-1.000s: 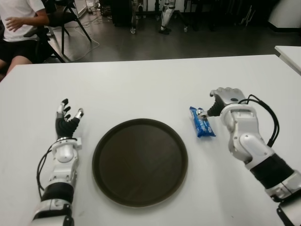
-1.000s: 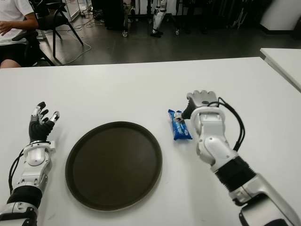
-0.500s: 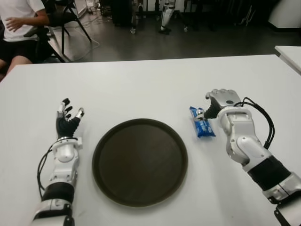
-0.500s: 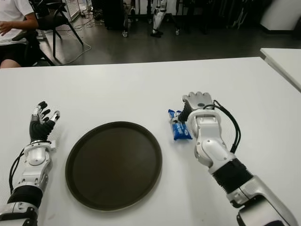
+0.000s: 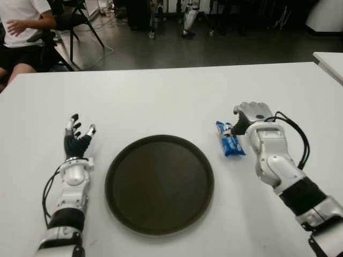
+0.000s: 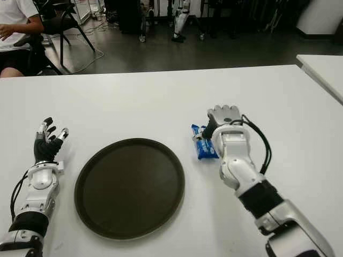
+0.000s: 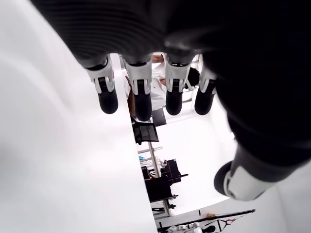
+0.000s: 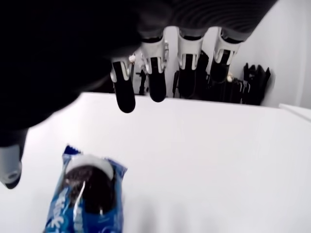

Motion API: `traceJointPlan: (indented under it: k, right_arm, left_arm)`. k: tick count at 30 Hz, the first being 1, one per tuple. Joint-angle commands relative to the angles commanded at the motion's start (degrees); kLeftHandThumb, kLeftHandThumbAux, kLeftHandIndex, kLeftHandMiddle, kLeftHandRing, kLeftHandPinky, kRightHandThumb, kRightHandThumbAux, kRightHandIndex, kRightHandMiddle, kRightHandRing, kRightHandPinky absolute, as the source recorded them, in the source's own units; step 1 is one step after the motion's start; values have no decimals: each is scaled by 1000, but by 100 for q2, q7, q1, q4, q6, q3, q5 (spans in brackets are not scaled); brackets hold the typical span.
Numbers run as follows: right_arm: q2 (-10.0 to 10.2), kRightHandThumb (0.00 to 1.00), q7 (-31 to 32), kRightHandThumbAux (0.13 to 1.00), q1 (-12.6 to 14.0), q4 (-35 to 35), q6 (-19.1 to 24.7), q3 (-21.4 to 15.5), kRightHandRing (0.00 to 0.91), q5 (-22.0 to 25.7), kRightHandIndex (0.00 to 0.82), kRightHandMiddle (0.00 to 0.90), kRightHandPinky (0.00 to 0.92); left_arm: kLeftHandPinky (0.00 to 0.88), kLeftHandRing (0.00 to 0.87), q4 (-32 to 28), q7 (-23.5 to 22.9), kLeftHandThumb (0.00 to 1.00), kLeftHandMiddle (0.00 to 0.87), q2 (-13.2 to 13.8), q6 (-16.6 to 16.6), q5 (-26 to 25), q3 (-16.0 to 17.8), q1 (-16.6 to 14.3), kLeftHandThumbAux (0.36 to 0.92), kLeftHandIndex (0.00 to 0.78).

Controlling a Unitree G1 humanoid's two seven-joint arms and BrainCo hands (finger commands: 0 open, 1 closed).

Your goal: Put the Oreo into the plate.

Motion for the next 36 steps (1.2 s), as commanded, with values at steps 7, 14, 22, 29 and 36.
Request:
traceJointPlan:
  k: [7, 14, 22, 29, 36]
  right_arm:
    - [214, 0, -85, 477, -77, 312, 15, -31, 113, 62, 208, 175, 14]
    - [329, 0, -83, 475, -150, 508, 55, -73, 127, 99, 232, 193, 11]
    - [401, 0, -2, 472, -207, 655, 119, -95, 122, 132, 227, 182, 32]
    - [436, 0, 120, 459, -245, 721, 188, -101, 125, 238, 252, 195, 14]
    - [411, 0, 259, 456, -274, 736, 229, -35, 142, 231, 230, 200, 26]
  left_arm:
    - [60, 93, 75, -53, 275, 115, 31, -21, -41, 19, -32, 685, 63]
    - [59, 89, 60, -60, 275, 110, 21, -34, -73, 36, -26, 689, 61]
    - [59, 107, 95, -64, 266, 130, 24, -77, -85, 46, -31, 675, 65]
    - [78, 123, 113, -27, 251, 142, 35, -91, -47, 31, -34, 685, 71]
    - [65, 104, 131, -50, 252, 126, 47, -95, -32, 13, -38, 680, 65]
